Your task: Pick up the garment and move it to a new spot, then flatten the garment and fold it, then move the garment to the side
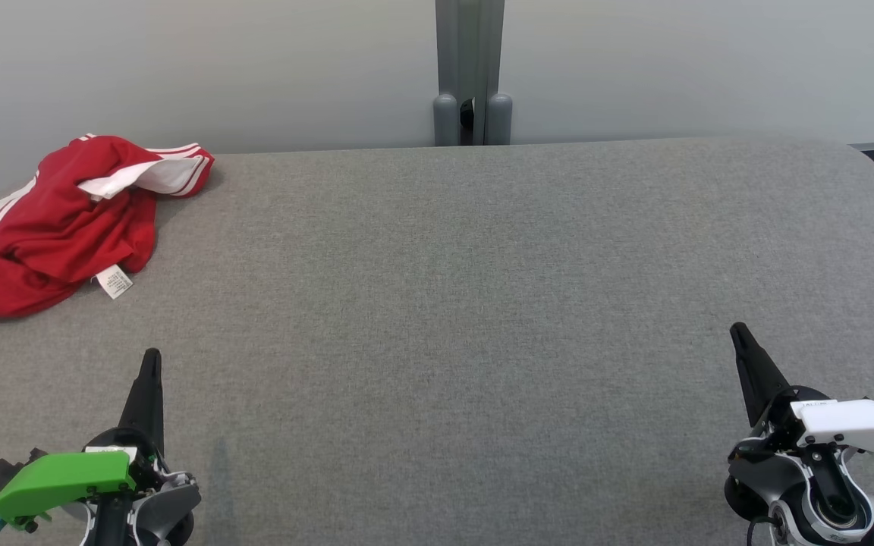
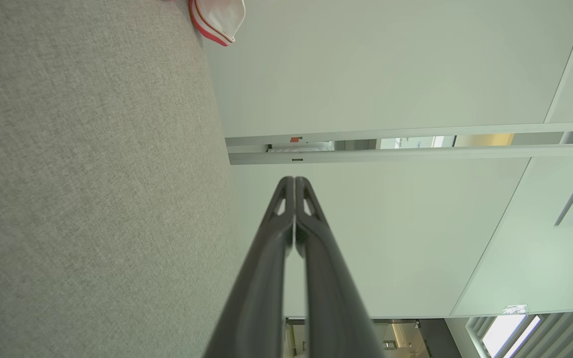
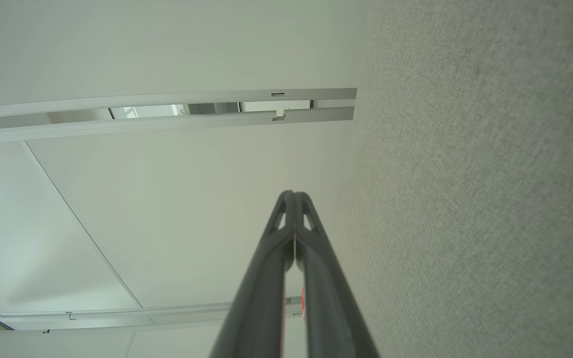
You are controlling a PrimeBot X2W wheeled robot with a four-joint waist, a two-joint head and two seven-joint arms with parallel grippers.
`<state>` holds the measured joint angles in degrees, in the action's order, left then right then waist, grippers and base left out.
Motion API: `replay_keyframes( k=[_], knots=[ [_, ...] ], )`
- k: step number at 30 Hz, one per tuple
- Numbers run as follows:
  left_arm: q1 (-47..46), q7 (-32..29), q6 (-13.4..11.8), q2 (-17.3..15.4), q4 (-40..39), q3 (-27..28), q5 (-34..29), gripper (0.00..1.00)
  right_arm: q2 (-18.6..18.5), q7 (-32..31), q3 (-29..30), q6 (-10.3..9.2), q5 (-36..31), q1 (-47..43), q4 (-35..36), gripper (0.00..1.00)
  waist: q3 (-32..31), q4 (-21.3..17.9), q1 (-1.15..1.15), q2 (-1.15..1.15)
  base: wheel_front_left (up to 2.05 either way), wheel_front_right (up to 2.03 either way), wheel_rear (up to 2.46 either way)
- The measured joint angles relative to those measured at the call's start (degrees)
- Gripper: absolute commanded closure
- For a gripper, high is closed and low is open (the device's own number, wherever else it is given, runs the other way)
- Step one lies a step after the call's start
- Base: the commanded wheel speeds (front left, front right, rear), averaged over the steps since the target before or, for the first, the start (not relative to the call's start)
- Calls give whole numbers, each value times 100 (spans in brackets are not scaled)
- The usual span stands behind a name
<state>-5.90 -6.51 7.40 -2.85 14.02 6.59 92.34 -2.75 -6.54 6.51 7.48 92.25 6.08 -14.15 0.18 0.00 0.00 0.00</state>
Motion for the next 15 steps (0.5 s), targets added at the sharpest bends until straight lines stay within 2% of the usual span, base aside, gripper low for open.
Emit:
replay_keyframes(
  k=[9,10,15],
  knots=[
    [0,0,0,0,0,0,0,100,0,0,0,0,0,0,0,100,0,0,0,0,0,0,0],
    [0,0,0,0,0,0,0,0,0,0,0,0,0,0,0,0,0,0,0,0,0,0,0],
    [181,3,-16,47,244,-25,-1,0,66,0,-16,-1,-7,-193,-235,0,0,0,0,0,0,0,0]
  ],
)
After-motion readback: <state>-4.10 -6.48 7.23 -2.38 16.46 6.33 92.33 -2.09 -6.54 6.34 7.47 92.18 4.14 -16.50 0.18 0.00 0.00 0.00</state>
